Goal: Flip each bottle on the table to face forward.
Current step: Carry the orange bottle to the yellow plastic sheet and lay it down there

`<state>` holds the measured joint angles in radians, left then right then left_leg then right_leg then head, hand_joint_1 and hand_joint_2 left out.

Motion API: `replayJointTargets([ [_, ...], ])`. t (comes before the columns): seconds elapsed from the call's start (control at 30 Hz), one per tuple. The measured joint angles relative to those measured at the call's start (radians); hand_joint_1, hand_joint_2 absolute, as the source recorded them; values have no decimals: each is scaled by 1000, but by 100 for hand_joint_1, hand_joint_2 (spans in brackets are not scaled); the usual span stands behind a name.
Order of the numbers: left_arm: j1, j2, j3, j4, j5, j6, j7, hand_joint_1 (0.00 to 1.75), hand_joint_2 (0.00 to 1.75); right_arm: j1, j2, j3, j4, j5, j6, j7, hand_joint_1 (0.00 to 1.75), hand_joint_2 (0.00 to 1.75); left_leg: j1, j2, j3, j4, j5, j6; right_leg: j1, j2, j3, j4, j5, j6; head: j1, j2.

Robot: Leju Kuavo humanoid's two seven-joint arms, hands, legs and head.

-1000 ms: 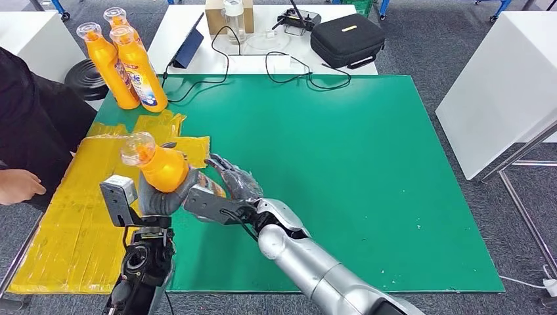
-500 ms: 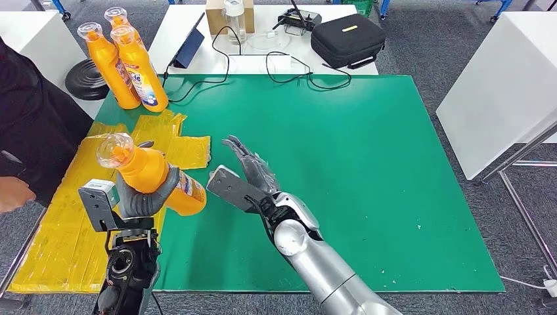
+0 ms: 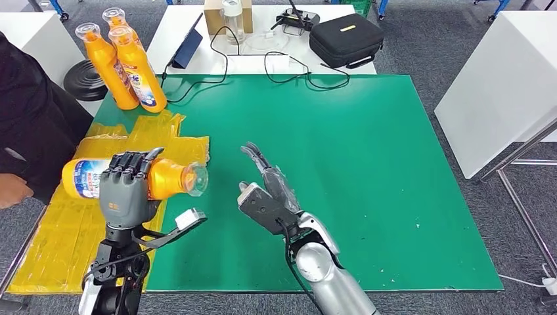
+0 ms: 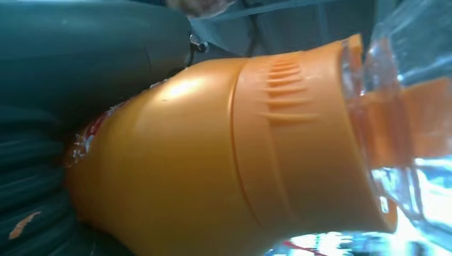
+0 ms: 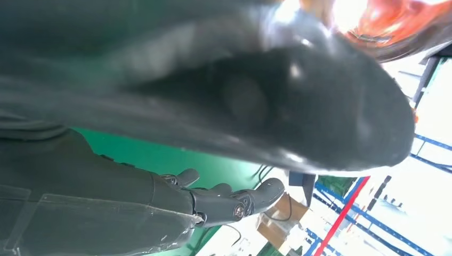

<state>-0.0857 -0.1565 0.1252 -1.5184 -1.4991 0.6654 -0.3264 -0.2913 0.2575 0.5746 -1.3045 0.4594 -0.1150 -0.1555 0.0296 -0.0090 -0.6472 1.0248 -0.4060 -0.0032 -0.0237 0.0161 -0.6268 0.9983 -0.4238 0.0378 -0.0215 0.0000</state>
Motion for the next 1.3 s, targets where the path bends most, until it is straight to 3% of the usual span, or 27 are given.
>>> replayJointTargets([
  [0.2,15,45,-5,65,-62,1,209,175,175,-6,11,0,11,-23,28,-6,0,0,1,-1,0,0,1,-1,1,0,0,0,0,0,0,0],
  [0.53,34,106,-37,185,-29,2,258,175,175,-22,27,-4,29,-23,77,-18,0,0,1,-1,-1,0,1,-1,0,0,0,0,0,0,0,0],
  [0.57,32,108,-37,207,-24,2,249,159,175,-22,27,-4,31,-23,77,-19,0,0,1,-1,-1,0,1,-1,0,0,0,0,0,0,0,0],
  [0.67,22,109,-32,278,-6,2,220,28,44,-21,26,-4,35,-27,75,-20,0,0,1,-1,-1,0,1,-1,1,0,0,0,0,0,0,0],
  [0.7,17,110,-31,305,-2,2,217,0,0,-21,26,-4,36,-31,73,-22,0,0,1,-1,-1,0,1,-1,1,0,0,0,0,0,0,0],
  [1.0,-65,130,-61,572,-43,2,256,0,0,-20,26,-7,42,-38,69,-27,0,0,1,-1,-1,0,1,-1,1,0,0,0,0,0,0,0],
  [1.3,-100,138,-82,655,-46,2,256,0,0,-20,26,-8,45,-38,69,-27,0,0,1,-1,-1,0,1,-1,1,0,0,0,0,0,0,0],
])
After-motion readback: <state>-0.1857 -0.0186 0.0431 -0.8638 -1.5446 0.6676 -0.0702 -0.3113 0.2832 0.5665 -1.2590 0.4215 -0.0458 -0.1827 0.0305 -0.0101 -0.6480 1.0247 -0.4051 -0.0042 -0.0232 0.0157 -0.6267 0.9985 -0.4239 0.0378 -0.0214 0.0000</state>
